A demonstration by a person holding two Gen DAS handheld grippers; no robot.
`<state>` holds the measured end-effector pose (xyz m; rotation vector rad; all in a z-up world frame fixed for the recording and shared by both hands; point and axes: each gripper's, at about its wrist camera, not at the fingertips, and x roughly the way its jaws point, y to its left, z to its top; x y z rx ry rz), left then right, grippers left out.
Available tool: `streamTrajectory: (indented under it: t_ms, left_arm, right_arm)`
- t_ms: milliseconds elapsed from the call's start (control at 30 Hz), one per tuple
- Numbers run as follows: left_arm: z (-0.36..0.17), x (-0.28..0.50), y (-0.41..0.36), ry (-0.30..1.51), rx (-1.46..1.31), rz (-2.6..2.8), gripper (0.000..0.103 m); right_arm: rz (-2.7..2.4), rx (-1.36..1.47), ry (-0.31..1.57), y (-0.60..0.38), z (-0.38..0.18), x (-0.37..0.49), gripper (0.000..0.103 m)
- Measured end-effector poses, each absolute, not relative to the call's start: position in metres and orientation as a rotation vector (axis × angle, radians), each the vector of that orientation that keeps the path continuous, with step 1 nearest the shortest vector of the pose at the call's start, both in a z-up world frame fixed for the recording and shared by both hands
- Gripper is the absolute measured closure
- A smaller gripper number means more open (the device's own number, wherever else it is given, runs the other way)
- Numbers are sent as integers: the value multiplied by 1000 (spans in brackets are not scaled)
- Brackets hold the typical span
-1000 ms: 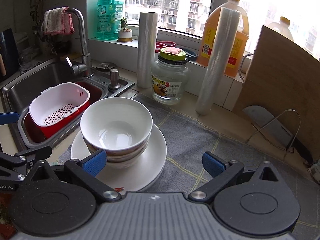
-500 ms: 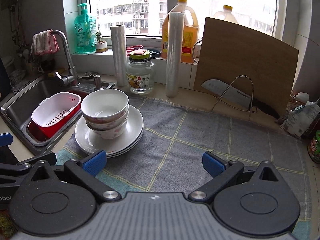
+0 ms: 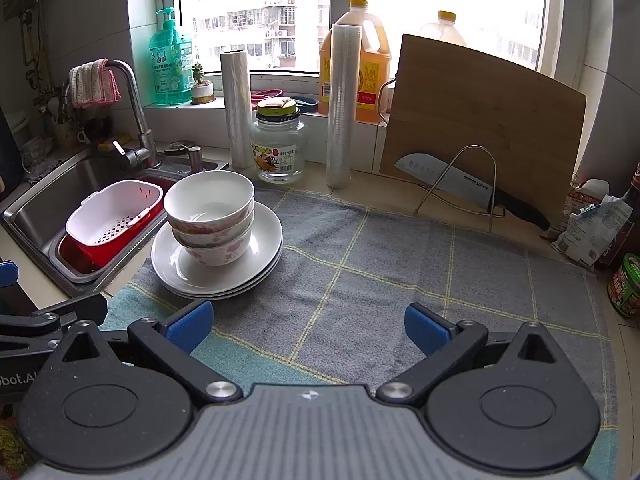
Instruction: Organize plates and bowls
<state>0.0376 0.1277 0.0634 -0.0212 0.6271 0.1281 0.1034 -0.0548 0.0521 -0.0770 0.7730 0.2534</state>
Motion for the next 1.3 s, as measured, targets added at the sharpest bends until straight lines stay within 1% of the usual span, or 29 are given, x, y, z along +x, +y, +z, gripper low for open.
streamTrajectory:
  t_ms: [1300]
  left_arm:
    - [67, 38, 126, 626, -20, 122, 1]
  right_arm:
    - [230, -73, 762, -58, 56, 101, 0]
